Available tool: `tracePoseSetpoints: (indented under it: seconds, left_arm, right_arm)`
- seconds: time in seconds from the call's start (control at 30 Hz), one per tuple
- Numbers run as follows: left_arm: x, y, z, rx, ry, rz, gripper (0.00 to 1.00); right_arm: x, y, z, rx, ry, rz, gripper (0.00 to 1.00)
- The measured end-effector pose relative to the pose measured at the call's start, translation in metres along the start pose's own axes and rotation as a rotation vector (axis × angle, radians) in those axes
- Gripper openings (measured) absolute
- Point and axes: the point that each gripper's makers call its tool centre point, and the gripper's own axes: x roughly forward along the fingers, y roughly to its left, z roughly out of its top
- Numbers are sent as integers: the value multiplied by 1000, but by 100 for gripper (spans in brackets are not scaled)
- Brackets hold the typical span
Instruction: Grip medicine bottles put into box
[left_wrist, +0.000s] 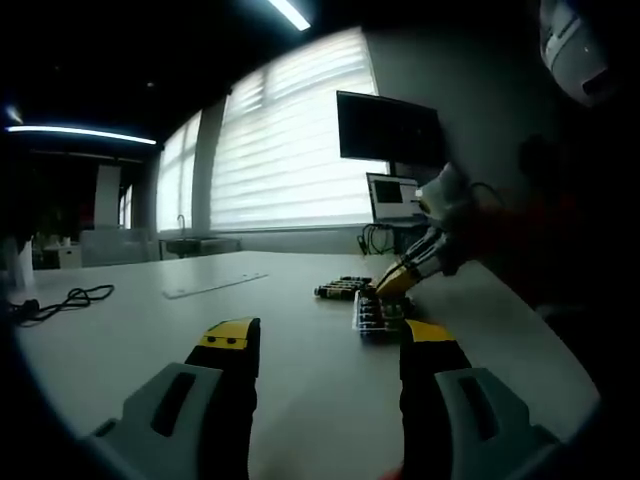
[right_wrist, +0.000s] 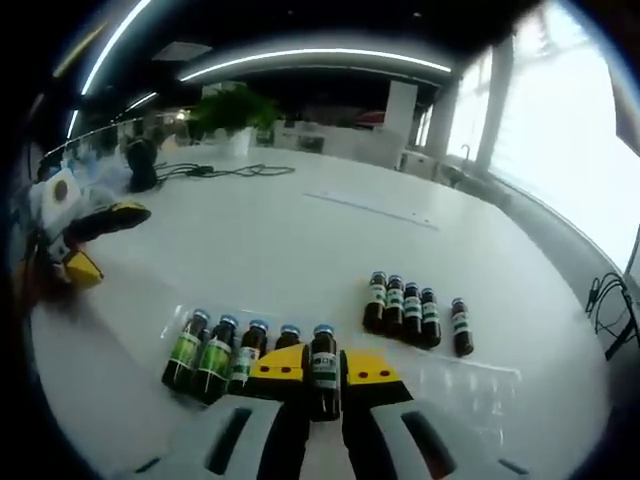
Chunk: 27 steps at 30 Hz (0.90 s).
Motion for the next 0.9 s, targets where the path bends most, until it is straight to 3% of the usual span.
tracePoseSetpoints:
  seconds: [0.13,0.23,0.9]
  left_arm:
    - [0,-1,0,0,0,0,49]
    - [0,0,-1,1,1,-1,49]
    - [0,0,-1,2,3,-3,49]
  right_arm:
    - [-3,-7,6,7,-28,-20,7]
    - [-5,-10,9,22,-30,-30,0]
    - [-5,-5,-5,32,14,-7,0]
